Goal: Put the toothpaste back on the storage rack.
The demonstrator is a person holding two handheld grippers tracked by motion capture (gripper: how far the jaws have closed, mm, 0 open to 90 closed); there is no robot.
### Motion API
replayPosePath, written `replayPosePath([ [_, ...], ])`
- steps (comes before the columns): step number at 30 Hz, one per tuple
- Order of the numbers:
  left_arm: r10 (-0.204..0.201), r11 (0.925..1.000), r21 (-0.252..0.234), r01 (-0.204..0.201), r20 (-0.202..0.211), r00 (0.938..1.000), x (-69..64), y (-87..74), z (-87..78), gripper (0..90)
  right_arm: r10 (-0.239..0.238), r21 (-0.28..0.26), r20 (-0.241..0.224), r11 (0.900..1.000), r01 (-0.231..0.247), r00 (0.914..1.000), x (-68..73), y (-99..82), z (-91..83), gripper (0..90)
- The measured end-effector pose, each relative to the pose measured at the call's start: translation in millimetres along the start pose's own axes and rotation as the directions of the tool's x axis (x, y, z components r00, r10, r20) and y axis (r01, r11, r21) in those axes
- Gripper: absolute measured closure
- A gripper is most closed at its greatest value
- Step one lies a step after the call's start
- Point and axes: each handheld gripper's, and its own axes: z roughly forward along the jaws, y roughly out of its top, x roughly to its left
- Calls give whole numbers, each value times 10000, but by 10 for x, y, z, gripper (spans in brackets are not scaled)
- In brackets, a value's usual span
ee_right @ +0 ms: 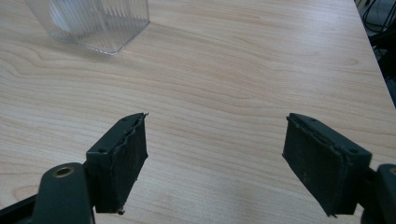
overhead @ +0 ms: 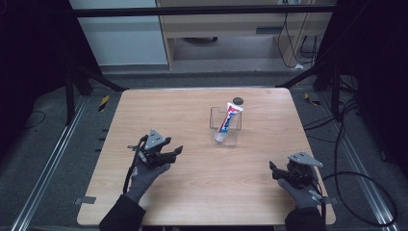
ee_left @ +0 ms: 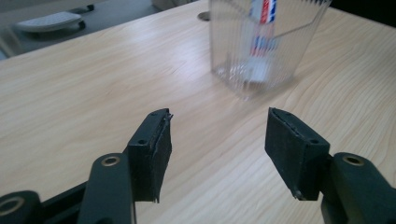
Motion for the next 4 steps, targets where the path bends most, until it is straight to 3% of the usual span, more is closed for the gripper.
replayPosePath([
  [4,-667,9978,-65,665,-370,9971,145,-110,-161,398,89,83,67,9999,-89,9999,-24,-15,8,211],
])
